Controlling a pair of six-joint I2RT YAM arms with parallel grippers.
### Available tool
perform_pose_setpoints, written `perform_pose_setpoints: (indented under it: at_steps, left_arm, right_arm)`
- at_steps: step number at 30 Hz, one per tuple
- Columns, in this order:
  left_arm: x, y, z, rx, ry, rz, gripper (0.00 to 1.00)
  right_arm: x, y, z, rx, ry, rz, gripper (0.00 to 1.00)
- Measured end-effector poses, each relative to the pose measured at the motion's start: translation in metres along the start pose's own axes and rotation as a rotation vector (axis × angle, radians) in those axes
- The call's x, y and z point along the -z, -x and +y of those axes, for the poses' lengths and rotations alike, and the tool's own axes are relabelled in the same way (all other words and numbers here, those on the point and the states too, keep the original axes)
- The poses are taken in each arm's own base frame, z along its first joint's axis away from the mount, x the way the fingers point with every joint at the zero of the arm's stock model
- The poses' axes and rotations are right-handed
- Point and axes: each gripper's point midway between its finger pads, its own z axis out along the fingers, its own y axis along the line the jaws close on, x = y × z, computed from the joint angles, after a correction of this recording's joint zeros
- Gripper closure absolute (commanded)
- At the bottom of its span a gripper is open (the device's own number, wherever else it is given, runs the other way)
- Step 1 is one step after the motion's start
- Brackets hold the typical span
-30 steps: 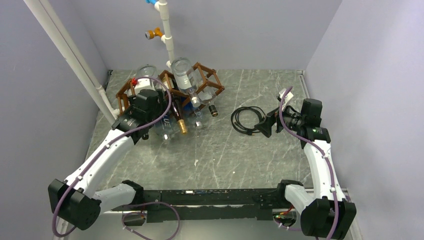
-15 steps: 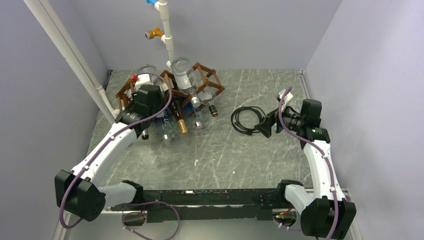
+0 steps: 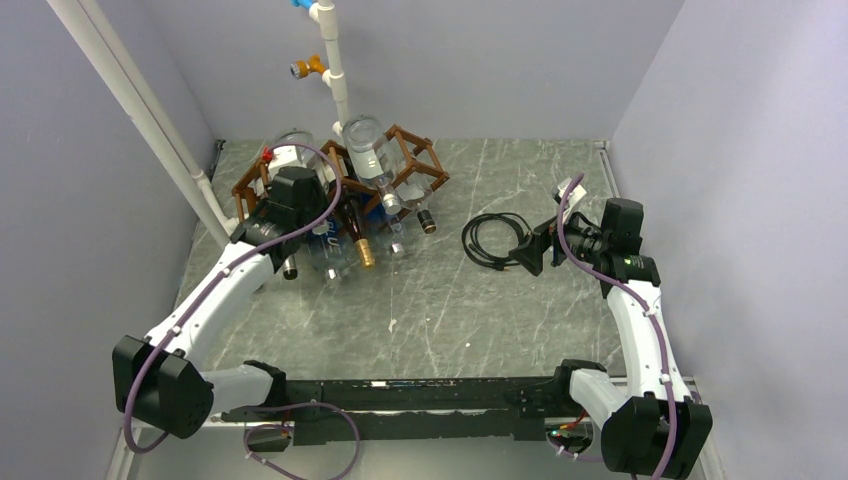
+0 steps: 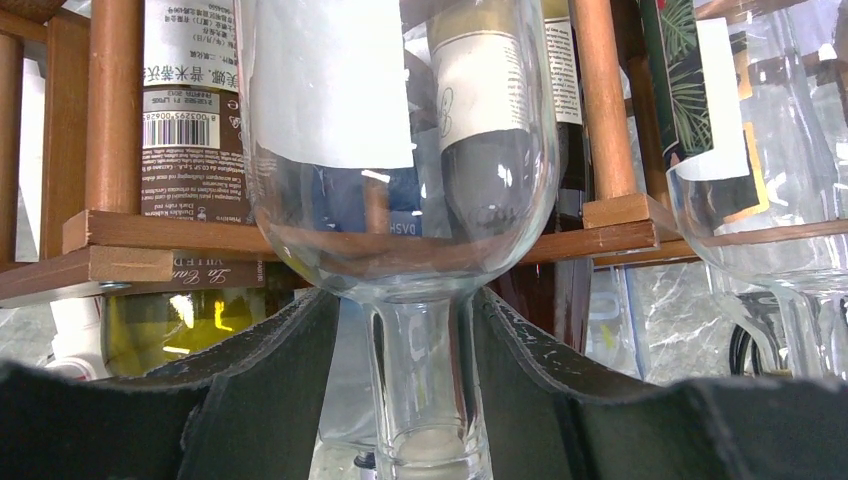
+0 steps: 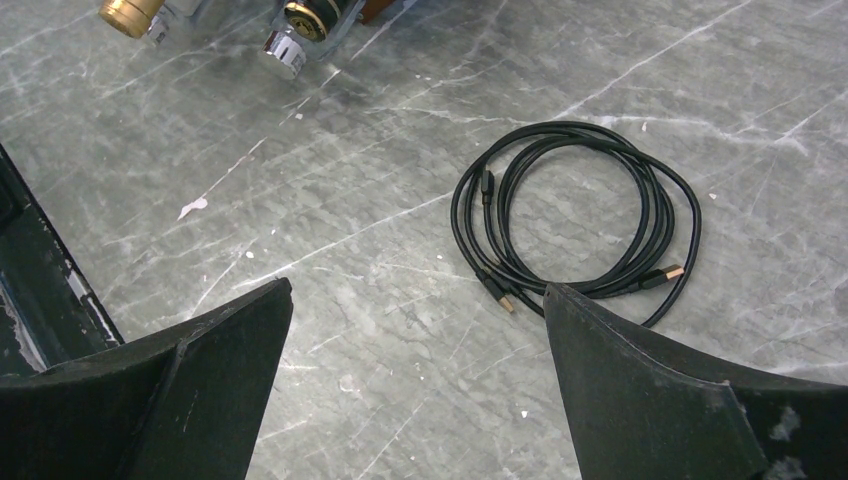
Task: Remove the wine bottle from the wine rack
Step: Pick up the wine bottle from the wine rack.
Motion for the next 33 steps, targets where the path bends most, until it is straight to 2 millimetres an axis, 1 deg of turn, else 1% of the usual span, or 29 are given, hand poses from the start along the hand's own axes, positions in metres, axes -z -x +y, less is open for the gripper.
perform_pose_setpoints:
  at_steps: [8,13,20,23,26,27,30,33]
  left_arm:
    - [-0.004,-0.005,-0.004,0.01,-0.015,0.018,0.41]
    - [-0.003,-0.005,-0.006,0.021,-0.021,0.021,0.43]
    - [-0.004,-0.005,-0.005,0.032,-0.017,0.019,0.64]
    - [-0.005,-0.004,-0.002,0.043,-0.002,0.014,0.79]
    - [-0.004,-0.003,-0.001,0.048,-0.002,0.003,0.98]
    - [-0.004,-0.002,-0.001,0.052,-0.005,-0.006,1.0]
    - [0.0,0.0,0.001,0.064,-0.023,-0.038,1.0]
    - [0.009,0.0,0.002,0.056,-0.047,-0.049,1.0]
  right_arm:
    - [0.0,0.001,0.0,0.003,-0.001,-0.002,0.0]
    - [0.0,0.001,0.0,0.003,-0.001,-0.002,0.0]
    - [0.0,0.001,0.0,0.003,-0.001,-0.002,0.0]
    - [0.0,0.001,0.0,0.003,-0.001,-0.002,0.0]
    - [0.0,0.001,0.0,0.004,-0.001,-0.002,0.0]
    - [0.0,0.001,0.0,0.004,-0.001,-0.003,0.0]
    - [0.0,0.002,0.0,0.008,-0.003,-0.005,0.0]
    - [0.0,0.002,0.0,0.009,-0.003,-0.006,0.0]
